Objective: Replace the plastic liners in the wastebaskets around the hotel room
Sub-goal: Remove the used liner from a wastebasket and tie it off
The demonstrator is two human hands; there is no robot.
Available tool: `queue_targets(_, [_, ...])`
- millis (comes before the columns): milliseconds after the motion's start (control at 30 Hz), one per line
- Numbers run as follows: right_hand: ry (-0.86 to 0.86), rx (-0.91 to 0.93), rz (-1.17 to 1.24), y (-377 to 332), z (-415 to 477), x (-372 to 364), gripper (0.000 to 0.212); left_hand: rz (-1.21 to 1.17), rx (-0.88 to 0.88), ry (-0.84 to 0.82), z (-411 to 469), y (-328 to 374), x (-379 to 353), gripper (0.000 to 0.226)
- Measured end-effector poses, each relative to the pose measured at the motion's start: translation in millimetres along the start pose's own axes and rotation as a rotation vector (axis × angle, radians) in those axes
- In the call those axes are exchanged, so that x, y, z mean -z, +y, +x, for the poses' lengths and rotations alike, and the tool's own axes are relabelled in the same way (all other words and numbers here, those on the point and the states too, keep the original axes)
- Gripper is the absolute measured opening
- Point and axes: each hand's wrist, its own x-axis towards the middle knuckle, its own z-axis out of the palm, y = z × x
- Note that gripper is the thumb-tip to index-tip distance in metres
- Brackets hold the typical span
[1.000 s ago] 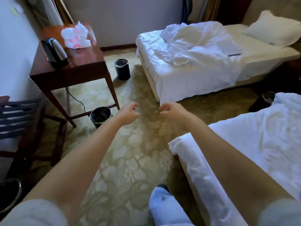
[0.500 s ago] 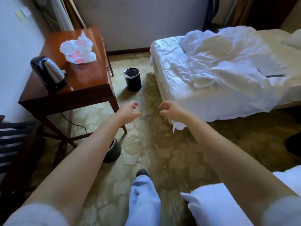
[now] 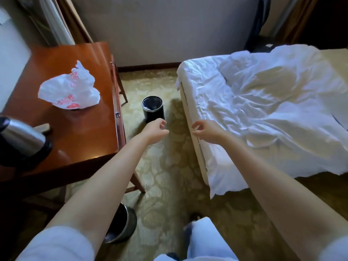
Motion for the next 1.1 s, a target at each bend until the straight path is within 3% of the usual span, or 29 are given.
queue_targets(500, [-0.142,0.071,-0.038,-30,393,89,0.027,0.091,0.164,0.084,331,1,114,0.041])
queue_targets(800, [-0.179,-0.002,-0.074,-62,580,68,0.03,0.041,0.252,0.014,502,-67,183,0.037])
queue_targets(1100, [-0.246,-0.04,-0.161,-57,732,22,0.035,-0.04,0.351,-0.017,647,-141,203,0.037])
